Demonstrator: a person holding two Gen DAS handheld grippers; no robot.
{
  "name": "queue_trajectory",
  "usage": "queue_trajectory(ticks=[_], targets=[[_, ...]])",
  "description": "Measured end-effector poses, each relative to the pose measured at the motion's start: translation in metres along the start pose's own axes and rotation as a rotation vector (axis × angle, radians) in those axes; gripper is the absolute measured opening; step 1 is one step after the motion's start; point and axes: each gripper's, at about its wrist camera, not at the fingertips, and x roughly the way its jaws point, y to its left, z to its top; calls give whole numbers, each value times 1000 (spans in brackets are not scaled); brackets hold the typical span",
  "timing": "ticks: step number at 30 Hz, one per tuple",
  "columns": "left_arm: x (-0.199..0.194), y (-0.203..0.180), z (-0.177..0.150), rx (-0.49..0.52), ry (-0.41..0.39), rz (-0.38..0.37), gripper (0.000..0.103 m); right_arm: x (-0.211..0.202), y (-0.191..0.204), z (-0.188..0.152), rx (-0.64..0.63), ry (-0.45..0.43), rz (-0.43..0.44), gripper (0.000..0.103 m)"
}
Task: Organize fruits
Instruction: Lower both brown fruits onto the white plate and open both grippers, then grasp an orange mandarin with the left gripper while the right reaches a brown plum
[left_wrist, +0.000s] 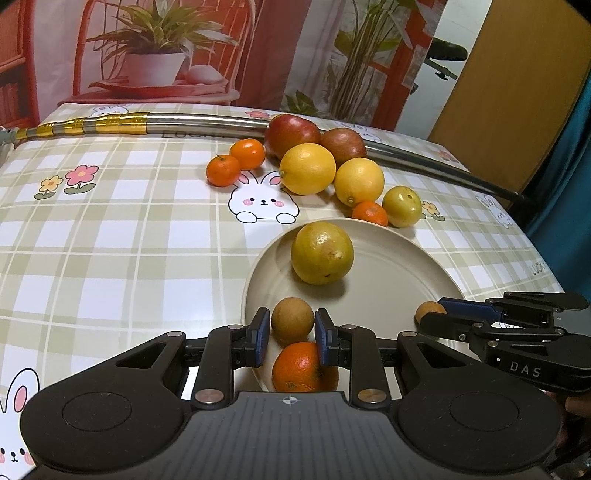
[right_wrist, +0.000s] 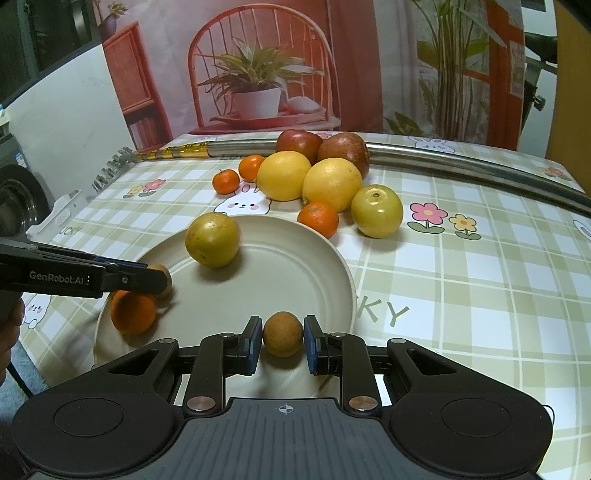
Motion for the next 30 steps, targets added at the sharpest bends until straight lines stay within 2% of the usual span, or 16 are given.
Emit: queue_trajectory(ticks=[9,17,24,30], targets=[[-6,8,4,-63,-11,-28,28,-1,-2,3,3,-8,-6,24],[-22,17,22,-72,-69,-15,29,-17,-15,24,8,-83,-42,24],[-34,29,53,-28,-136,59,30,-24,-35,48,22,-142,-72,25],[-28,30,81,38,-190,85,30,-24,-45,69,-1,-197,-94,25]])
